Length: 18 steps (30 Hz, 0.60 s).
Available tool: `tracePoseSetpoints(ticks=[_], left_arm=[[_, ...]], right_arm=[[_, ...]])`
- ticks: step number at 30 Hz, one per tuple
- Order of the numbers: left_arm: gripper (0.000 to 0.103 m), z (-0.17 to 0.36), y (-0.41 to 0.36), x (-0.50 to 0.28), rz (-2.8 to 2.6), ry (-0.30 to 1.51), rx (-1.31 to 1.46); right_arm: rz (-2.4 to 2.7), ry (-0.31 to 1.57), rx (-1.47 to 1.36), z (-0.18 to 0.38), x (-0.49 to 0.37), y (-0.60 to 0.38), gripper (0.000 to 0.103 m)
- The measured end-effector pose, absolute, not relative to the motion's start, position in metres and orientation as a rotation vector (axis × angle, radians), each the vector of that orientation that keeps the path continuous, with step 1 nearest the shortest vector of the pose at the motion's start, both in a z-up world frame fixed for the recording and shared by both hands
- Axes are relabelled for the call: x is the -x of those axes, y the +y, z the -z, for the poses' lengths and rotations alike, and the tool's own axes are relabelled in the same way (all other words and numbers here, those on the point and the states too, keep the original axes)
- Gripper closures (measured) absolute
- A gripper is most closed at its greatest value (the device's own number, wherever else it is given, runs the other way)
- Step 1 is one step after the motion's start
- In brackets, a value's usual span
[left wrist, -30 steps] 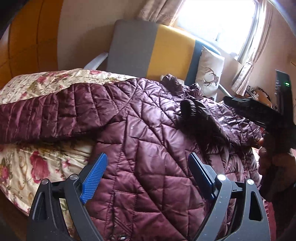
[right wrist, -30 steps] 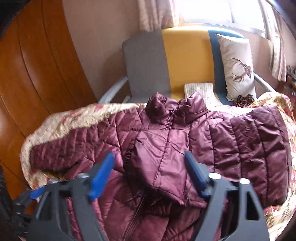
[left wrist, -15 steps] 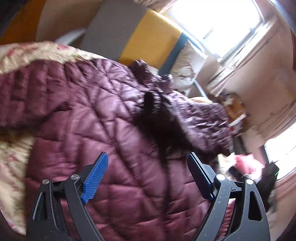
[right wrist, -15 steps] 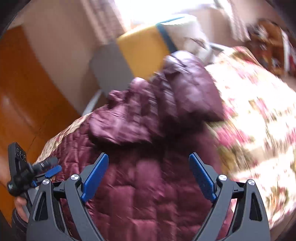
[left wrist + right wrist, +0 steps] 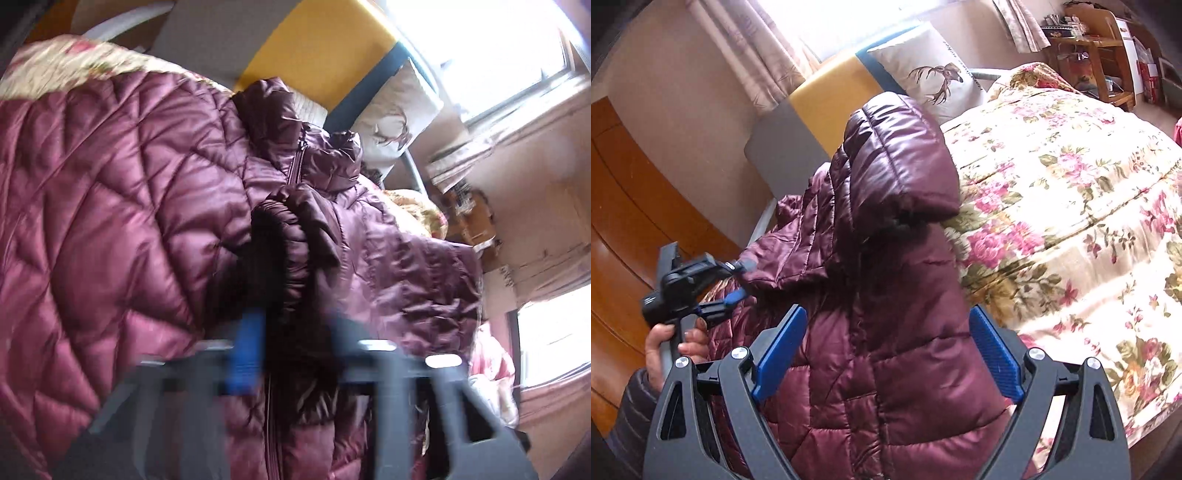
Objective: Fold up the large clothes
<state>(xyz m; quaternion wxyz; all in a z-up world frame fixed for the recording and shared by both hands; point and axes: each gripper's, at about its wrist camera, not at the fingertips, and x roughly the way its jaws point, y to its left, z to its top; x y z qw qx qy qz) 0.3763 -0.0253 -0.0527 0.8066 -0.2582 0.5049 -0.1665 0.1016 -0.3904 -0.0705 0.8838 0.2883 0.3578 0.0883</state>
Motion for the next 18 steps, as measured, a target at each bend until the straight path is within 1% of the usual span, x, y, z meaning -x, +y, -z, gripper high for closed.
tracePoseSetpoints(ticks=[2,6,9,14,18], left_arm=[[0.085,0.038,-0.019,-0.379,0.364,1.024,0.567],[0.085,-0.006,0.011,-0.370,0.339,0.900,0.513],[0.085,-0.031,0.039,-0.362,0.298,0.822,0.426],[0.085,-0.024,0.061,-0.356,0.207,0.824,0.279],[0.085,0.001,0.076,-0.356,0.167,0.854,0.272]], right_arm=[[-0.173,0.740,-0.612,0.071,-0.103,-0.395,0.013],[-0.172,0.717,-0.646,0.067,-0.106,-0.404,0.013],[-0.177,0.704,-0.622,0.057,-0.116,-0.399,0.013],[-0.189,0.679,-0.517,0.034,-0.152,-0.367,0.015],[-0.189,0.705,-0.443,0.024,-0.195,-0.338,0.020]])
